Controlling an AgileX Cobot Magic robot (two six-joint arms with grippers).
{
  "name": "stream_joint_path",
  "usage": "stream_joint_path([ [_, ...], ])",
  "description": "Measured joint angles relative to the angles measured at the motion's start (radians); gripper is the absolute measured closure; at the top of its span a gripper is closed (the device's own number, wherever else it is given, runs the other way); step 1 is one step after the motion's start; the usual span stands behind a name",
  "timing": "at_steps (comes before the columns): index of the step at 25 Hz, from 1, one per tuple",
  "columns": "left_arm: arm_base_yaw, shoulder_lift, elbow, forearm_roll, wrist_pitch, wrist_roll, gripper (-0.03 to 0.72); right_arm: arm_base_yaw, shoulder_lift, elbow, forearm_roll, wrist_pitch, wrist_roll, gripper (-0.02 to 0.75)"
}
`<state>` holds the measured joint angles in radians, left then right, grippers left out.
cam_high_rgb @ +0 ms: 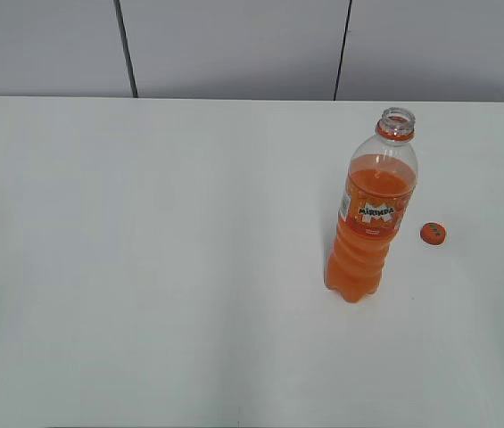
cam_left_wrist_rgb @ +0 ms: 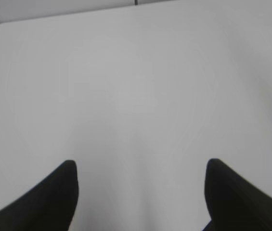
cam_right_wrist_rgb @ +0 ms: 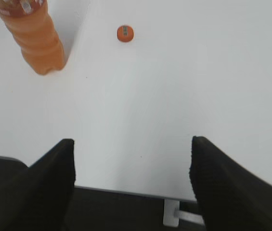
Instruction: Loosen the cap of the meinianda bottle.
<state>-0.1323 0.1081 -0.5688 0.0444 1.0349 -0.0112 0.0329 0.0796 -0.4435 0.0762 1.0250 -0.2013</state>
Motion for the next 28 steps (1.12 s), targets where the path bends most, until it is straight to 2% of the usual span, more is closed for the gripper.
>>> stream_joint_path([
  [6, 0.0, -0.114, 0.0, -0.002, 0.0, 0.0, 0.188, 0.0, -0.088, 0.0, -0.003, -0.002, 0.012, 0.182],
  [28, 0.009, -0.115, 0.0, -0.002, 0.001, 0.0, 0.188, 0.0, -0.088, 0.001, -0.006, -0.002, 0.019, 0.182],
])
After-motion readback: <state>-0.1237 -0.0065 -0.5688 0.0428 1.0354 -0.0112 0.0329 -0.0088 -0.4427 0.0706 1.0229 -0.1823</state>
